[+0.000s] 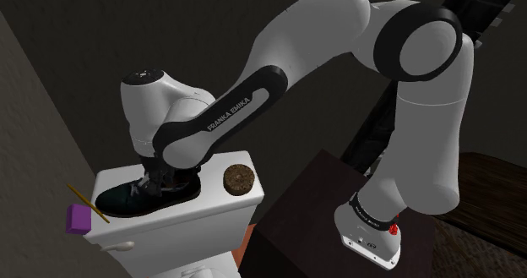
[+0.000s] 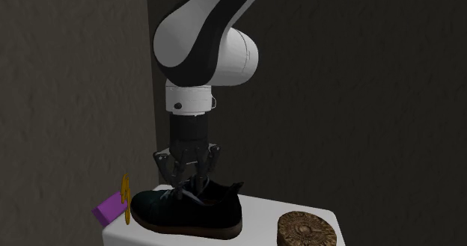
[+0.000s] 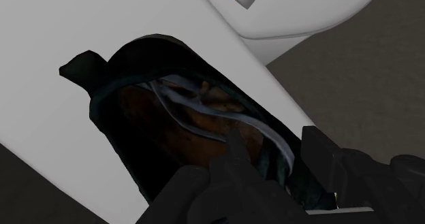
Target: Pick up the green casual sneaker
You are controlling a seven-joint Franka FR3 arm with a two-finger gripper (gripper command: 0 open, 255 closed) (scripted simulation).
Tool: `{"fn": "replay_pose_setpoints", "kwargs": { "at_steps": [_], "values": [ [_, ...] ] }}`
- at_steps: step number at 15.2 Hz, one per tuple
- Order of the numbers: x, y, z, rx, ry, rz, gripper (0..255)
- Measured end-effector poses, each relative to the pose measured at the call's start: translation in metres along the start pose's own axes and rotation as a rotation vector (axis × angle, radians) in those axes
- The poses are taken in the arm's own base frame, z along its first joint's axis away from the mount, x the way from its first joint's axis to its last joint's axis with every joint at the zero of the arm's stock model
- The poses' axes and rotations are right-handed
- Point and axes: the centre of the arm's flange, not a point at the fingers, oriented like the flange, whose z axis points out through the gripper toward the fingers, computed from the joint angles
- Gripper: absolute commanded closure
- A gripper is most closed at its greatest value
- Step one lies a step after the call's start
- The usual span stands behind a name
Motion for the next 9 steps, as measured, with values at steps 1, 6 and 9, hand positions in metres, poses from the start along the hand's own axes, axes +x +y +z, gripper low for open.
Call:
{"fn": "replay_pose_setpoints", "kwargs": {
  "at_steps": [1, 6, 9],
  "values": [
    [0.000, 0.000, 0.000, 0.000, 0.000, 0.000, 255],
    [0.000, 0.001, -0.011, -0.001, -0.002, 0.001, 255],
    [0.000, 0.000, -0.025, -0.001, -0.002, 0.000, 255]
  ]
}}
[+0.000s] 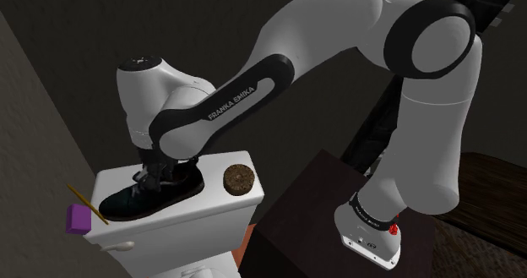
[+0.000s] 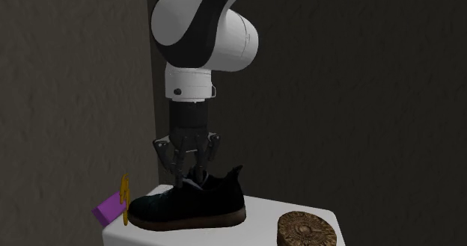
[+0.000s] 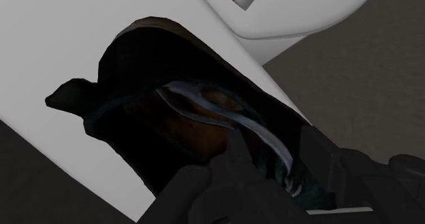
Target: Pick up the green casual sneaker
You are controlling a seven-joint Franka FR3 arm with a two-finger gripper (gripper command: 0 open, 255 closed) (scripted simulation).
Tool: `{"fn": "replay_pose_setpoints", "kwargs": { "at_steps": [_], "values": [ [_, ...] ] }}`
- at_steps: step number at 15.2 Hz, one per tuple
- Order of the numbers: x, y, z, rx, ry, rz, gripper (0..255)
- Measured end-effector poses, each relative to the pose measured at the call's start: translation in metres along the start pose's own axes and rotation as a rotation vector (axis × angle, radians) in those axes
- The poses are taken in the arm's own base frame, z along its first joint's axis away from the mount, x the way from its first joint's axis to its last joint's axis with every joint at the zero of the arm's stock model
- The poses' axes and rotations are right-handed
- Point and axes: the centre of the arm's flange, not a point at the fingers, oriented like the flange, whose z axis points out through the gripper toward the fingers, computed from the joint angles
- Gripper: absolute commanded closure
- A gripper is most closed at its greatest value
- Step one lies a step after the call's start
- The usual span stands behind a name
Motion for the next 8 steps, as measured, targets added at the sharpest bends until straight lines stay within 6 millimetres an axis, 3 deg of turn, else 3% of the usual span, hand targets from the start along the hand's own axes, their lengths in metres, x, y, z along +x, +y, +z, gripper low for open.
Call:
{"fn": "replay_pose_setpoints", "kwargs": {
  "at_steps": [8],
  "values": [
    [0.001, -0.001, -0.041, 0.000, -0.001, 0.000, 255]
  ]
}}
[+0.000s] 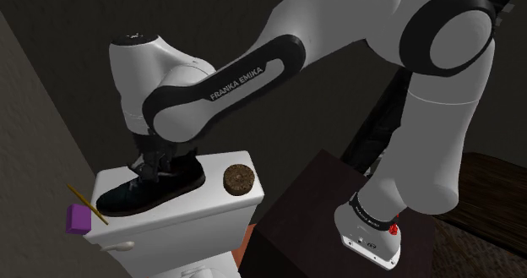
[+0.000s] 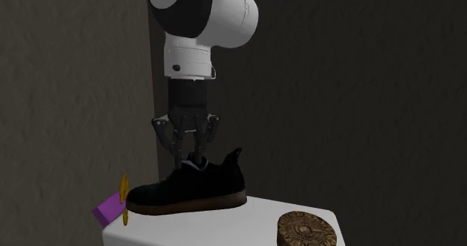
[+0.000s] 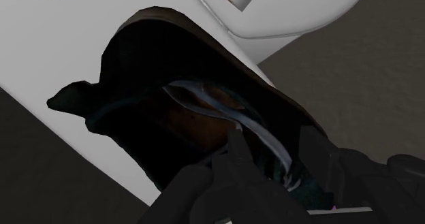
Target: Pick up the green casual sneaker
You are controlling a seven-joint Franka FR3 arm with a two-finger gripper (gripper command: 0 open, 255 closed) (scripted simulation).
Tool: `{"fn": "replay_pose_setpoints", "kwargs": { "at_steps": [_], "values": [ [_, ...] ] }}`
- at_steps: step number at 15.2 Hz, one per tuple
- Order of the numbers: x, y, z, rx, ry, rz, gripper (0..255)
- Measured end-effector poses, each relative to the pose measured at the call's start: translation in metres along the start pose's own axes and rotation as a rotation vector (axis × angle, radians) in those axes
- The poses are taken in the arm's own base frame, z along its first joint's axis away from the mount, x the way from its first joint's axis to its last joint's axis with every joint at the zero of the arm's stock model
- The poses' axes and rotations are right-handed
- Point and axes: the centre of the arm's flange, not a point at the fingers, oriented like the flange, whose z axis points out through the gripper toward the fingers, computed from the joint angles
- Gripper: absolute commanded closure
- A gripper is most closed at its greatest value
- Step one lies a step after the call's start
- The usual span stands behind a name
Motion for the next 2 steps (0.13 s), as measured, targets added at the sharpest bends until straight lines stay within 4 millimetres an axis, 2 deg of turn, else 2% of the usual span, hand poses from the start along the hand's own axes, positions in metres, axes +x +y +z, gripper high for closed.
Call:
{"fn": "replay_pose_setpoints", "kwargs": {
  "at_steps": [2],
  "values": [
    [-0.0011, -0.0012, -0.0098, 0.000, 0.000, 0.000, 255]
  ]
}}
